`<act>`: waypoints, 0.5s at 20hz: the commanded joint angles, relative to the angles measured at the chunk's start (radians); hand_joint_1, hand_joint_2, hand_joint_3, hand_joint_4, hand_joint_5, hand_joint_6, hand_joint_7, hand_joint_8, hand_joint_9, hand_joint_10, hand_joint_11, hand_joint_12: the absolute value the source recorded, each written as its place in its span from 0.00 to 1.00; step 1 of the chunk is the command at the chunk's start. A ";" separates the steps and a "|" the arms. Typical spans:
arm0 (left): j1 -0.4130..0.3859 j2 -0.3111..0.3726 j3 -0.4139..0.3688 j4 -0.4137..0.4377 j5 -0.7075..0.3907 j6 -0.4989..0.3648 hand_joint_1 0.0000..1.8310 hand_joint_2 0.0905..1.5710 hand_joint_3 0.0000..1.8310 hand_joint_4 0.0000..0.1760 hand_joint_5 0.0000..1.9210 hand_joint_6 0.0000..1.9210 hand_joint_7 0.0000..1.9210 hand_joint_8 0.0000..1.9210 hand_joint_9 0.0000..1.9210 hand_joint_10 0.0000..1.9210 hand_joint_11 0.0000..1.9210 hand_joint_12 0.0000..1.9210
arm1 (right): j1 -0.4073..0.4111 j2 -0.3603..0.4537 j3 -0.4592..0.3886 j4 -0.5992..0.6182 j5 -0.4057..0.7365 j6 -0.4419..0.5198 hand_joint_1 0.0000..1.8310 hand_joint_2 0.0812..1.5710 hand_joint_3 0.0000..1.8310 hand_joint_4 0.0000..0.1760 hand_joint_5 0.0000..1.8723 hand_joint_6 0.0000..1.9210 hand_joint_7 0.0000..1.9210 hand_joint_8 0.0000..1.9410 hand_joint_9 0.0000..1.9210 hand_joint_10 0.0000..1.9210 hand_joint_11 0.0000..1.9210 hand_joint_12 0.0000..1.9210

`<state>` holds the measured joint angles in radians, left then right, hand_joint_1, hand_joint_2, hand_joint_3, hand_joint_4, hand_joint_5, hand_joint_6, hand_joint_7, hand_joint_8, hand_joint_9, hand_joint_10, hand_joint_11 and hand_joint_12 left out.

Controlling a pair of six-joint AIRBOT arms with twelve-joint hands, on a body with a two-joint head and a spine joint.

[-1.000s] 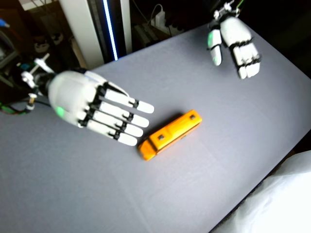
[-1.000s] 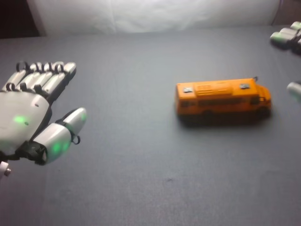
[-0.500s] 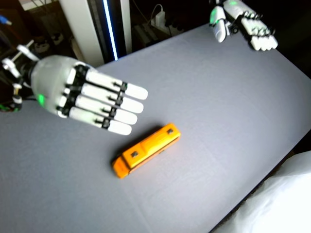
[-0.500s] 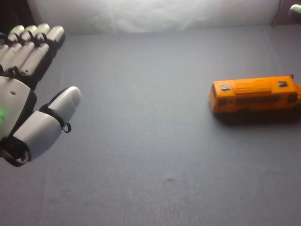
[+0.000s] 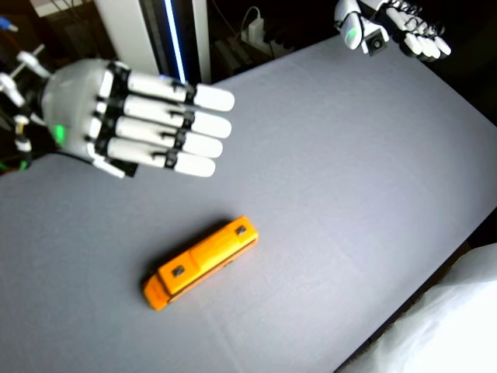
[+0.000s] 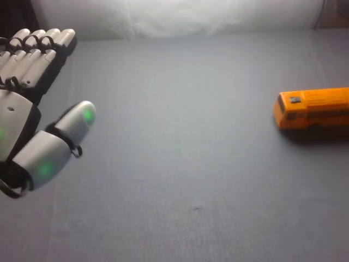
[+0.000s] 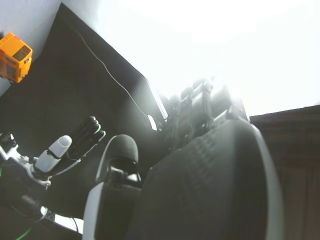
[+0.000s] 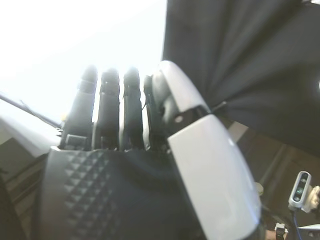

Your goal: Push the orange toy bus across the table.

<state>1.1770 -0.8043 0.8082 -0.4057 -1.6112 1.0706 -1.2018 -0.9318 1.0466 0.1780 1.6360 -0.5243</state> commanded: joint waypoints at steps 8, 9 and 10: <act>-0.033 0.008 -0.006 0.100 -0.124 0.001 0.10 1.00 0.07 0.00 0.07 0.00 0.03 0.00 0.00 0.00 0.00 0.00 | 0.023 0.006 -0.012 -0.045 0.128 0.001 0.71 0.88 0.00 0.04 0.11 0.00 0.13 0.00 0.14 0.00 0.09 0.00; -0.033 0.008 -0.005 0.099 -0.124 0.000 0.06 1.00 0.10 0.00 0.07 0.00 0.03 0.00 0.00 0.00 0.00 0.00 | 0.029 0.009 -0.014 -0.057 0.128 -0.001 0.74 0.87 0.00 0.03 0.11 0.00 0.14 0.00 0.15 0.00 0.11 0.01; -0.033 0.010 -0.006 0.098 -0.125 -0.003 0.04 1.00 0.09 0.00 0.09 0.00 0.06 0.00 0.03 0.00 0.00 0.00 | 0.036 0.010 -0.017 -0.068 0.128 -0.005 0.77 0.84 0.00 0.00 0.11 0.00 0.17 0.00 0.18 0.00 0.13 0.01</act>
